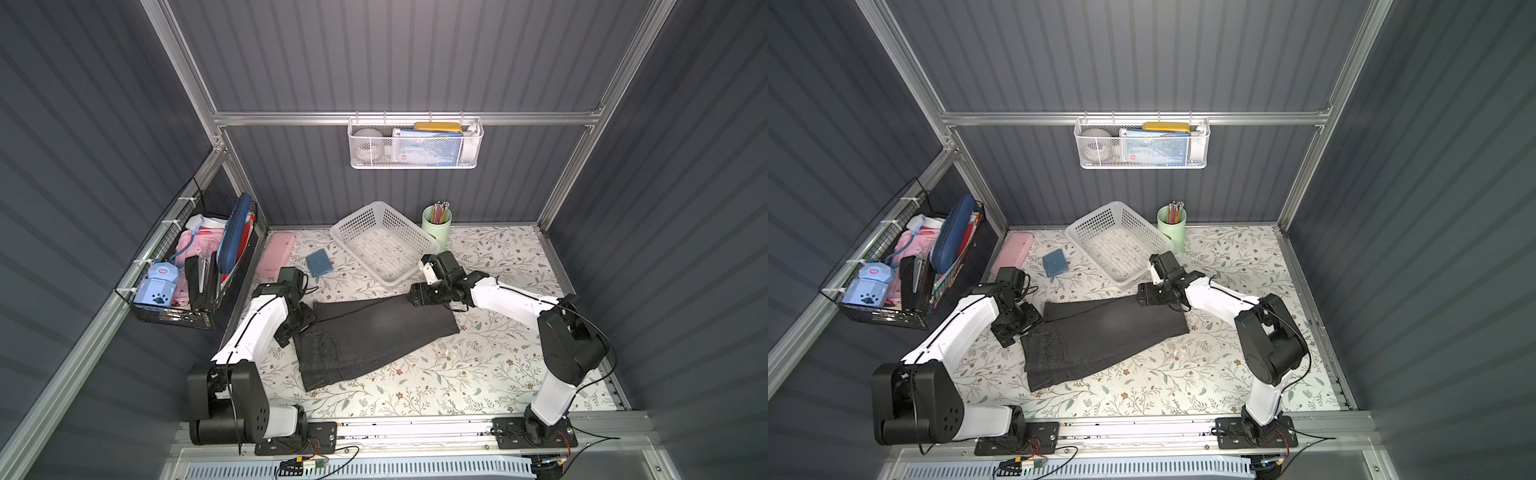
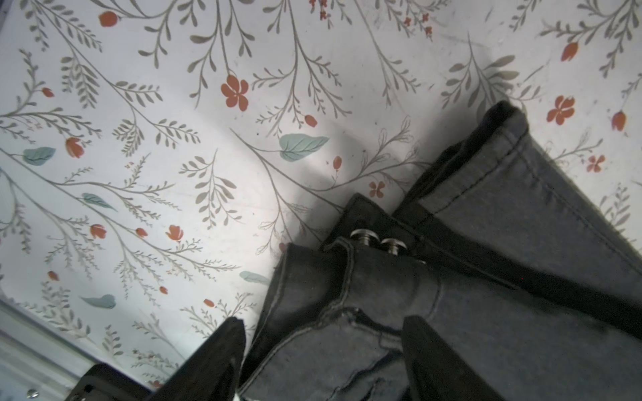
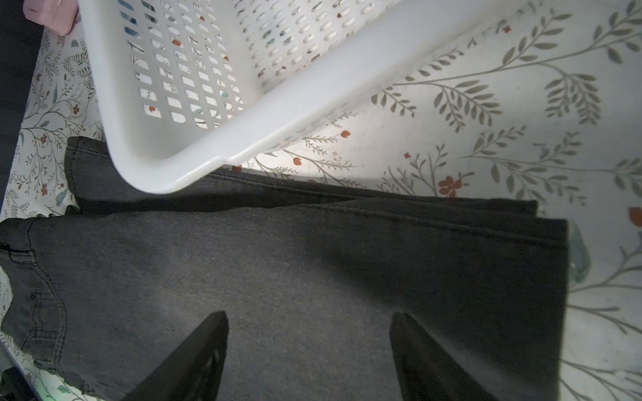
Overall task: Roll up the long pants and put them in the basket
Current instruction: Adjust the long pant at the center of the board.
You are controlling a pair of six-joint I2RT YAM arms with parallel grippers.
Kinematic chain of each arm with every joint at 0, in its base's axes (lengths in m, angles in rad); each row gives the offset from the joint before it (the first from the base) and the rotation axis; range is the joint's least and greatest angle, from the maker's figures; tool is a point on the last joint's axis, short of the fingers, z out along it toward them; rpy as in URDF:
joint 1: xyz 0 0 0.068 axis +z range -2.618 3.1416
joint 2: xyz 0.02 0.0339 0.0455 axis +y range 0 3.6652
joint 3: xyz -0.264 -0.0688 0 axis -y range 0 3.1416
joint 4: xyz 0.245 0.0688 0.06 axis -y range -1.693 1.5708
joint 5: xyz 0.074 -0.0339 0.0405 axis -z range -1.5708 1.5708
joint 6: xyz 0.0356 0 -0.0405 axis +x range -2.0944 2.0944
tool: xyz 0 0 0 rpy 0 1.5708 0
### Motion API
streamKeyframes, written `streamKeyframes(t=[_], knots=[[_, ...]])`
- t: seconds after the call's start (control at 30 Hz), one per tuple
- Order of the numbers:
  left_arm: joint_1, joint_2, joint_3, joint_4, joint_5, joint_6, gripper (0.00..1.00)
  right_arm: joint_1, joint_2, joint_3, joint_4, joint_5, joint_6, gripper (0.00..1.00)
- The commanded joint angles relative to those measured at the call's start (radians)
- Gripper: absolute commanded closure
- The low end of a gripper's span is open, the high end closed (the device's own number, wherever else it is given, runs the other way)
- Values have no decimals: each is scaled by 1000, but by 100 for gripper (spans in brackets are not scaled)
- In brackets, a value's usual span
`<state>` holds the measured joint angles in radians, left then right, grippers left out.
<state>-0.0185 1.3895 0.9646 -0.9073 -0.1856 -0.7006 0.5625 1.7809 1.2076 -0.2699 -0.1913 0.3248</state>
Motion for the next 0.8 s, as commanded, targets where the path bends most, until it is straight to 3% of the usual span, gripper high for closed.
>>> streamKeyframes(t=[0.0, 0.2, 0.37, 0.47, 0.63, 0.77], knots=[[8, 30, -53, 65, 37, -34, 25, -12, 21, 16, -15, -27, -1, 22], [10, 36, -177, 218, 53, -36, 34, -22, 45, 45, -47, -30, -12, 22], [10, 9, -229, 288, 36, -41, 64, -44, 73, 3, -64, -46, -15, 23], [11, -1, -236, 286, 3, -14, 72, -60, 91, -22, -70, -45, -26, 23], [11, 10, -251, 298, 29, -4, 100, -89, 100, -34, -92, -91, -34, 24], [11, -62, -228, 261, 47, -14, 100, -102, 94, -31, -102, -90, -42, 24]])
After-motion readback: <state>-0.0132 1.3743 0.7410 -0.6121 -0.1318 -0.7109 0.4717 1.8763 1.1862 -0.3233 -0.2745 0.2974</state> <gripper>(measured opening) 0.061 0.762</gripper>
